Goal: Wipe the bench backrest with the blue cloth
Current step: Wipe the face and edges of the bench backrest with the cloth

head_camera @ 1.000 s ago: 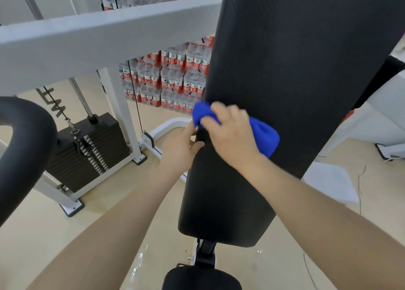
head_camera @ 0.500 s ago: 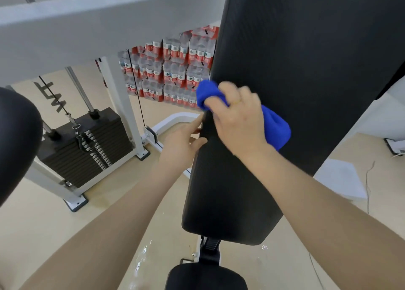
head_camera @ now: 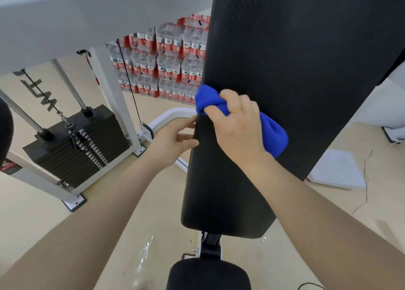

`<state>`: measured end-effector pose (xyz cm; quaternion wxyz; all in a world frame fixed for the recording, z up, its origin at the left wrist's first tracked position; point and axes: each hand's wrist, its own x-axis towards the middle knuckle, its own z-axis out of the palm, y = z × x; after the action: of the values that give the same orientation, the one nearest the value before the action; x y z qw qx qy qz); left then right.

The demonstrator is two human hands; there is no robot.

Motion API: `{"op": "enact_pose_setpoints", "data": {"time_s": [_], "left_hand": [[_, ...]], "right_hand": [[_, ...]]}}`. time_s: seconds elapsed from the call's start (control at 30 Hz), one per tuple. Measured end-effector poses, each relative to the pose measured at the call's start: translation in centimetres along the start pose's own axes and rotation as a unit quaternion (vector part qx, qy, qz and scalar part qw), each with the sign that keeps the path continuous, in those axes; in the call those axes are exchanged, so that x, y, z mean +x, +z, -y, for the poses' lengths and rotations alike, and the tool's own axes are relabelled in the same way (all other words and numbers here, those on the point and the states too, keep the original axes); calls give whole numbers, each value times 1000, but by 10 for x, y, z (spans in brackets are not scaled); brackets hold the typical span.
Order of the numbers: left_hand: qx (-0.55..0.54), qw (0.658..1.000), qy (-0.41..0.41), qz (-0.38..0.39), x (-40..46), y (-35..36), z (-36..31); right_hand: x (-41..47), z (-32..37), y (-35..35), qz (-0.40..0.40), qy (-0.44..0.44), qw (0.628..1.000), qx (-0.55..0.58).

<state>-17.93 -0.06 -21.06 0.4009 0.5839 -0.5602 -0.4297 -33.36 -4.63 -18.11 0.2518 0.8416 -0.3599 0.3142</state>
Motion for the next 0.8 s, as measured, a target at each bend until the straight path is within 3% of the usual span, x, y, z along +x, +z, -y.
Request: {"op": "enact_pose_setpoints", "data": {"time_s": [0.1,0.27,0.33,0.43,0.57,0.73,0.8], "left_hand": [[25,1000,9,9,-1,-1,11],[-22,1000,-13,-1,-12,1,19],[-50,999,-19,-8,-14,3,16],[-69,997,-42,8,-14,5,15],[-132,989,-66,-22,-11,4,19],[-147,986,-78,-2,-11,3,21],[-144,987,-67,6,-12,3,20]], "right_hand": [[-34,21,18,58,-34,998,20],[-58,30,19,163,-166,972,22],[-40,23,10,143,-130,981,26],[-6,6,-2,52,-14,998,-15],[-18,9,13,28,-32,999,-8],[-86,36,22,198,-177,964,-10],[-83,31,14,226,-199,953,-29]]}}
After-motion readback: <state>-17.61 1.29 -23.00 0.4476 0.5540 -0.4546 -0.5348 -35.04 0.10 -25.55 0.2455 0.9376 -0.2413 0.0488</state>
